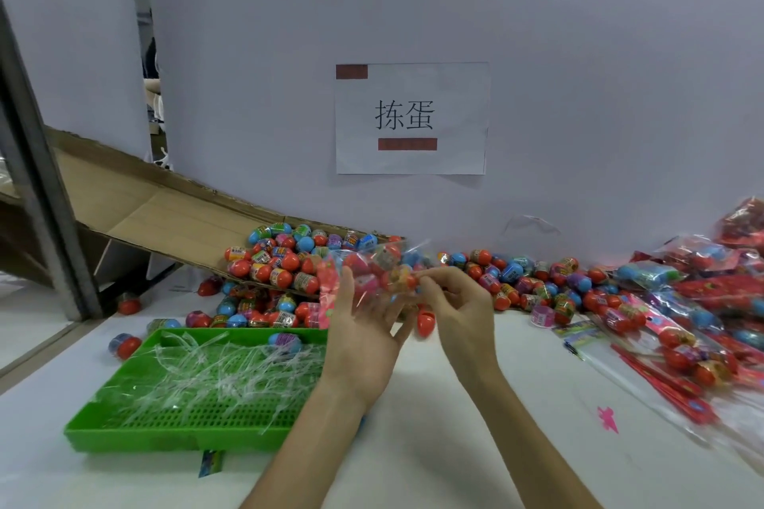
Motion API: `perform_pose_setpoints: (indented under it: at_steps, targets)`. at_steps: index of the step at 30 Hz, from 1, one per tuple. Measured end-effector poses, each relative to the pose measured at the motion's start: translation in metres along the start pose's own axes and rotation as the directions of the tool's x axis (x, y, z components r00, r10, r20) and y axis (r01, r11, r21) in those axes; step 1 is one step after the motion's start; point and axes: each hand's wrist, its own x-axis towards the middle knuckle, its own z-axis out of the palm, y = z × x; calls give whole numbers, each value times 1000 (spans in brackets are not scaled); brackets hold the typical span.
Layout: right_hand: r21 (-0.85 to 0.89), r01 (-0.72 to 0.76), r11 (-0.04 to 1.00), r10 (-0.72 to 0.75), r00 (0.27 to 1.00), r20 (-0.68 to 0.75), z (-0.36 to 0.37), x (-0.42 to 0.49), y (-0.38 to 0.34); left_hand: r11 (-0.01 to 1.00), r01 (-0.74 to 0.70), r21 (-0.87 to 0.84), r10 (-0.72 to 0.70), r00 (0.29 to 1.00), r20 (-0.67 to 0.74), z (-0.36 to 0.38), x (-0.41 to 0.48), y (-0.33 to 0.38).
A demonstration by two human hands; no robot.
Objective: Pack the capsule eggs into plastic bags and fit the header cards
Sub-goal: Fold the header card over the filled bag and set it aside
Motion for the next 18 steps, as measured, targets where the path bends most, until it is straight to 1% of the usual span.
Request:
perform_pose_setpoints:
  at_steps: [3,5,8,11,14,16,18]
  targets:
    - [99,-52,994,57,997,-43,-6,3,-3,998,2,-62,-5,999,-40,1,-1,-1]
    - [152,-88,985,97,994,-55,-6,4,-4,996,11,-84,-14,999,-41,0,0,-3]
    - [235,-138,962,154,987,-50,-10,6,-6,987,58,-149,-54,998,32,-1,0,-2]
    - [343,-170,924,216,971,-102,-16,11,-7,973,140,-183,-125,988,91,1,1,0]
    - [409,-197,891,272,953,-132,-28,17,-7,975,179,-134,-163,979,123,1,2,0]
    - [426,-220,878,291,950,-110,-35,21,-6,978,187,-87,-175,976,130,2,1,1]
    - [423,-239,874,297,952,-75,-39,23,-6,979,205,6,-205,976,74,4,0,1]
